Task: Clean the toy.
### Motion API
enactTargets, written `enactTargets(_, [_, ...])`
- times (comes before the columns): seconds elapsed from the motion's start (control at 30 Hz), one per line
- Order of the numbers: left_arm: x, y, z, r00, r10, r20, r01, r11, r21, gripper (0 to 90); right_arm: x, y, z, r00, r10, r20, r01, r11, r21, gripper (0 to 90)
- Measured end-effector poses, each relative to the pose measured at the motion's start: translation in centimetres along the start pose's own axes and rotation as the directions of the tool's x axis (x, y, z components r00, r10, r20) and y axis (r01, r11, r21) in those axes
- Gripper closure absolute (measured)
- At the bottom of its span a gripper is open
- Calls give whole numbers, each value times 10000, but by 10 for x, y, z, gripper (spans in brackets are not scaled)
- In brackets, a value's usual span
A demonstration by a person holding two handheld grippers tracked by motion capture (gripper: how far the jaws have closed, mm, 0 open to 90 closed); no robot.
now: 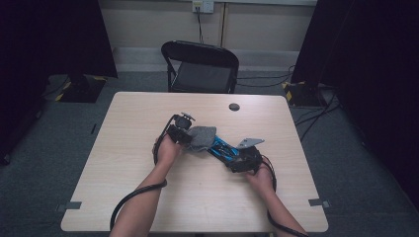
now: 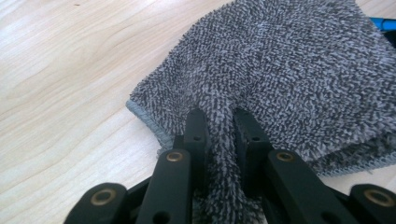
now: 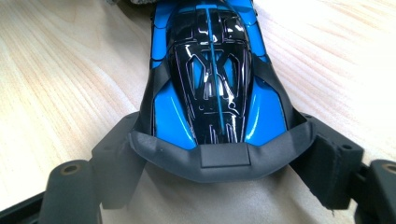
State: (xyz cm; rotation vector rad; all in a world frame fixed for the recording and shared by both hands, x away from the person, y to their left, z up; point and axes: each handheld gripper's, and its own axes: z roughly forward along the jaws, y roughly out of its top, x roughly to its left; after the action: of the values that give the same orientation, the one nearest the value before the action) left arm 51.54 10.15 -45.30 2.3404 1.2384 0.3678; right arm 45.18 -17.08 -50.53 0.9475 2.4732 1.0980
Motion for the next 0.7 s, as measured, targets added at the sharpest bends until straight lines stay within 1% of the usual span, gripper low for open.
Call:
enactTargets(0.03, [0,-1,0,9999,-104,-14,104,9999,-54,776,0,0,0,10000,2,0,-2,10000,0,236])
enactTargets(0.07, [2,-1,-1,10000,-5,-50,5,10000,-1,776,0,0,0,10000,1,2,-1,10000,0,236])
enactTargets(0.13, [4,-2,-2,9999,-74,-69,74,10000,-6,776,0,0,0,10000,8,2,-8,10000,-2,236])
enactTargets(0.17, [5,-3,-2,9999,-45,-96,45,10000,33,776,0,0,0,10000,5,3,-5,10000,-3,236])
enactTargets(0.2, [6,-3,-3,9998,-123,-125,123,9999,-1,776,0,0,0,10000,6,4,-6,10000,-3,236])
enactTargets(0.37, [12,-7,-5,9996,-158,-241,160,9999,44,776,0,0,0,10000,-1,2,1,10000,0,236])
enactTargets(0.47, [15,-9,-6,9993,-326,-205,326,9995,-14,776,0,0,0,10000,0,0,0,10000,0,236])
enactTargets(0.5, [16,-9,-7,9993,-303,-214,303,9995,-20,776,0,0,0,10000,6,2,-6,10000,-2,236])
enactTargets(0.53, [18,-10,-7,9991,-332,-263,331,9994,-45,776,0,0,0,10000,6,4,-6,10000,-3,236])
enactTargets(0.63, [21,-12,-8,9985,-491,-232,490,9988,-43,776,0,0,0,10000,7,2,-7,10000,-2,236])
enactTargets(0.7, [24,-14,-9,9983,-514,-290,513,9987,-51,776,0,0,0,10000,0,3,0,10000,0,236])
